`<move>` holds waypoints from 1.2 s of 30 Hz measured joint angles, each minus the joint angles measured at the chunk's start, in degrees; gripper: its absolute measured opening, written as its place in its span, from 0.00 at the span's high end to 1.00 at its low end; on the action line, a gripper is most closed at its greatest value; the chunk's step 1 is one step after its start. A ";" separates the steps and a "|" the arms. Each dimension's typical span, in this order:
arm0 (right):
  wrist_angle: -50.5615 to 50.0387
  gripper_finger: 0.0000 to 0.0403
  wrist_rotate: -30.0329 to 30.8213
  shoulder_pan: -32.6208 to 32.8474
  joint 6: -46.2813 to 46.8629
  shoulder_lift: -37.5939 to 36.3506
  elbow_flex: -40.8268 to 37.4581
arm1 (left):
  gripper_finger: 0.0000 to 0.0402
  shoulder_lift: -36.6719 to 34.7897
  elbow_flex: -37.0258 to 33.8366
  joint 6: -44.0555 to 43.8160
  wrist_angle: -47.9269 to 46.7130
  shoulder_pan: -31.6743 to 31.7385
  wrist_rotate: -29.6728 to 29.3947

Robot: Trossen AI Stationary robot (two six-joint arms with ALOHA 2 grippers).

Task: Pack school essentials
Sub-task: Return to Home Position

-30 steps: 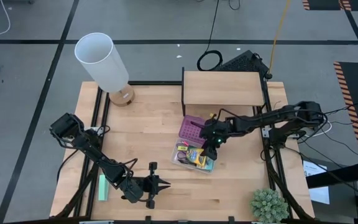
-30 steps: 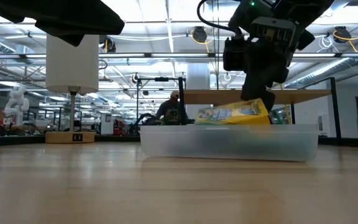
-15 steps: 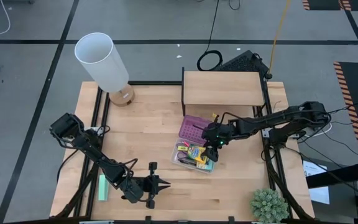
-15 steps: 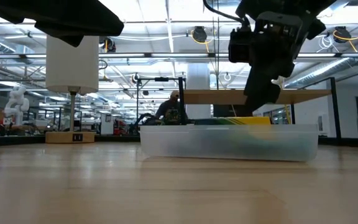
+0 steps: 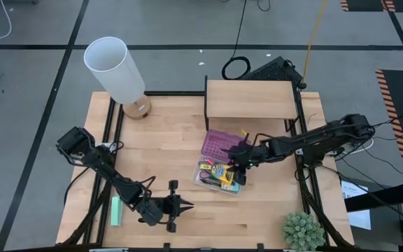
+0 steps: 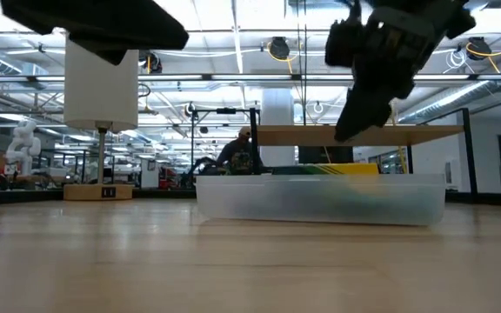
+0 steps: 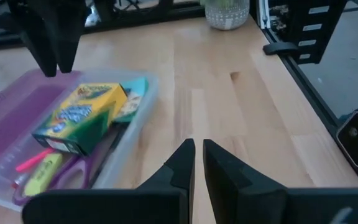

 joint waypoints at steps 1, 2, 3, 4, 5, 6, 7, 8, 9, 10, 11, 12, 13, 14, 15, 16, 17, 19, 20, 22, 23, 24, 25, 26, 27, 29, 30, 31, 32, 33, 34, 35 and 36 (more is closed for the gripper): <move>-0.10 0.72 1.37 0.66 -0.51 -0.80 -0.01 | 0.91 -0.28 0.00 0.93 0.25 0.12 0.00; 0.01 0.74 2.95 1.39 -1.43 -1.69 -0.02 | 0.91 -0.98 0.00 1.82 0.28 0.39 0.05; 0.25 0.76 4.54 2.10 -2.70 -2.73 -0.02 | 0.91 -1.89 -0.02 2.66 0.40 0.70 0.08; 0.43 0.78 6.24 2.74 -4.23 -3.75 0.00 | 0.91 -3.09 -0.02 3.73 0.46 1.07 0.13; 0.42 0.80 8.02 3.32 -5.71 -4.76 0.00 | 0.91 -4.60 -0.02 4.71 0.14 1.53 0.24; 0.38 0.82 9.80 3.73 -6.95 -5.80 0.00 | 0.91 -6.09 -0.02 5.50 -0.67 2.18 0.35; 0.38 0.83 11.51 4.05 -8.21 -6.80 -0.02 | 0.91 -7.78 -0.02 6.07 -1.41 3.03 0.37; 0.39 0.85 13.10 4.28 -9.43 -7.88 -0.01 | 0.91 -9.52 -0.02 6.73 -2.07 4.05 0.37; 0.48 0.86 14.30 4.40 -10.68 -8.90 0.00 | 0.91 -11.41 -0.02 7.32 -2.67 5.13 0.69; 0.78 0.87 15.20 4.49 -11.98 -9.81 -0.01 | 0.91 -13.31 -0.02 8.19 -3.15 6.26 1.80; 0.99 0.89 15.78 4.52 -13.33 -10.81 -0.02 | 0.91 -15.15 -0.02 9.19 -3.41 7.43 3.21; 1.01 0.89 16.59 4.49 -14.65 -11.81 -0.02 | 0.91 -16.82 0.00 10.19 -3.52 8.62 4.91; 1.29 0.90 16.77 4.44 -15.96 -12.76 -0.02 | 0.91 -18.26 0.00 11.26 -3.68 9.79 6.52; 1.85 0.91 17.55 4.36 -17.33 -13.64 -0.02 | 0.91 -19.66 0.00 12.14 -3.91 10.91 7.72; 1.93 0.92 17.95 4.32 -18.46 -14.66 -0.02 | 0.91 -20.98 0.00 13.07 -4.11 11.97 8.40; 1.71 0.92 18.09 4.30 -19.50 -15.58 -0.02 | 0.91 -22.15 0.00 13.99 -4.18 12.91 8.50; 1.71 0.93 18.15 4.28 -20.47 -16.51 -0.02 | 0.91 -23.18 0.00 14.67 -4.16 14.03 8.50; 1.78 0.94 18.25 4.27 -22.46 -18.34 -0.02 | 0.91 -25.08 0.00 16.09 -5.11 15.99 8.52; 1.70 0.94 18.25 4.27 -23.42 -19.30 -0.02 | 0.91 -25.85 0.00 16.63 -5.83 17.00 8.67; 1.81 0.95 18.25 4.27 -25.00 -21.25 -0.02 | 0.91 -26.75 0.00 17.88 -5.90 19.45 10.49; 2.00 0.95 18.81 4.27 -25.73 -22.23 -0.02 | 0.91 -27.09 0.00 18.60 -5.67 20.75 12.19; 2.30 0.95 19.72 4.27 -26.50 -23.05 -0.02 | 0.91 -27.44 0.00 19.09 -5.29 22.08 14.40; 2.71 0.96 20.66 4.27 -27.39 -23.76 -0.02 | 0.91 -27.67 -0.01 19.41 -4.61 23.37 16.72; 3.28 0.96 21.23 4.27 -28.22 -24.35 -0.02 | 0.91 -27.77 0.00 19.55 -3.44 24.81 19.04; 3.90 0.96 21.52 4.27 -28.95 -24.88 -0.02 | 0.91 -27.79 0.02 19.57 -2.65 26.00 21.19; 4.91 0.96 22.27 4.21 -30.26 -25.50 -0.02 | 0.91 -27.73 0.02 19.51 -2.54 28.02 23.82; 5.08 0.96 22.34 4.17 -30.71 -25.65 -0.02 | 0.91 -27.66 0.01 19.42 -2.58 28.69 24.09; 4.90 0.96 22.34 4.17 -31.10 -25.71 -0.02 | 0.91 -27.66 -0.18 19.31 -2.34 29.18 24.16; 4.94 0.96 22.34 4.17 -31.46 -25.73 -0.07 | 0.91 -27.72 -0.71 19.30 -1.58 29.59 24.19; 5.65 0.96 22.34 4.17 -31.79 -25.74 -0.41 | 0.91 -27.74 -1.53 19.30 -0.38 29.97 24.21; 7.10 0.96 22.34 4.17 -32.22 -25.77 -1.18 | 0.91 -27.74 -2.62 19.29 1.16 30.30 24.27; 8.76 0.96 22.34 4.17 -32.67 -25.78 -2.20 | 0.91 -27.74 -4.13 19.25 3.11 30.59 24.31; 10.96 0.96 22.34 4.17 -33.12 -25.77 -3.45 | 0.91 -27.68 -5.98 18.97 5.68 30.81 24.35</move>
